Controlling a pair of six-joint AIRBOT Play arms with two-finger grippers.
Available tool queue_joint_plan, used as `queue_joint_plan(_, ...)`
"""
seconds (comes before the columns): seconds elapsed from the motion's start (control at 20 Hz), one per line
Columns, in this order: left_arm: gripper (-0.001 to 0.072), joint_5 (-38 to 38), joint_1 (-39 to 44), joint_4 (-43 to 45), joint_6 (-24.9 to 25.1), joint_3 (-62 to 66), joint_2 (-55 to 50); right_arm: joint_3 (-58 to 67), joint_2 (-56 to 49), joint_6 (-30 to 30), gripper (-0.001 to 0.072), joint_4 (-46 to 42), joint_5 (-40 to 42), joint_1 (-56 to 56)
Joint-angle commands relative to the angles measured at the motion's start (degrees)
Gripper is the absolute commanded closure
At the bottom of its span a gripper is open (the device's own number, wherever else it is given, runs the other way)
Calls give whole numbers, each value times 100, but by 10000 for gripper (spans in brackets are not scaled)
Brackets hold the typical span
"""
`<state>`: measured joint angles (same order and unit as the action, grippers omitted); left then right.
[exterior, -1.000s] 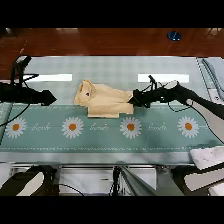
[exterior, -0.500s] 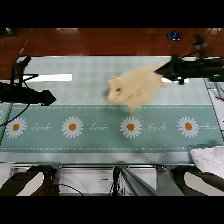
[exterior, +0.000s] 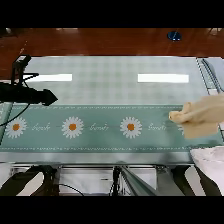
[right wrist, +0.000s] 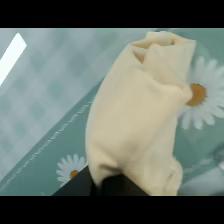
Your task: Fold the shirts.
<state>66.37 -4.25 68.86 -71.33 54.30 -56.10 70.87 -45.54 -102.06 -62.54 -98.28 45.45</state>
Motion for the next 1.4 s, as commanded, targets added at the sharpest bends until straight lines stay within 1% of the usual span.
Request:
queue_joint_plan(0.0,167,-44,-2,-138,13,-2,-4,9,269,28,690,-826,-811,1189)
queue_joint_plan(0.1,167,-39,-2,-136,15,-2,-7,7,267,111,691,-1379,-820,1534)
queue_joint_plan(0.2,167,-39,-7,-118,15,-2,-9,7,267,503,691,-2406,-824,1742)
queue_joint_plan(0.25,167,-42,-9,-109,17,-2,-9,7,267,780,691,-3025,-828,1834)
queue_joint_plan(0.3,167,-79,-7,-85,17,-2,-9,7,267,1178,691,-3762,-828,1956)
queue_joint_plan(0.35,167,-177,-9,-74,15,-2,-9,0,260,1187,691,-4151,-822,2118)
queue_joint_plan(0.5,167,-544,-13,-72,15,-2,-24,-175,212,1307,691,-3788,-820,2756)
queue_joint_plan(0.65,167,-846,-15,122,15,0,-66,-501,214,1366,691,-4341,-807,3036)
queue_joint_plan(0.8,168,-916,-81,306,13,0,-111,-1123,214,1447,691,-4811,-811,3069)
queue_joint_plan(0.95,168,-892,-302,321,13,0,-109,-1711,214,1473,691,-5925,-745,3069)
queue_joint_plan(1.1,170,-892,-562,317,11,0,-109,-2074,197,1506,691,-6673,-341,3069)
queue_joint_plan(1.35,174,-892,-763,317,11,2,-109,-2529,-321,1532,689,-7027,221,3069)
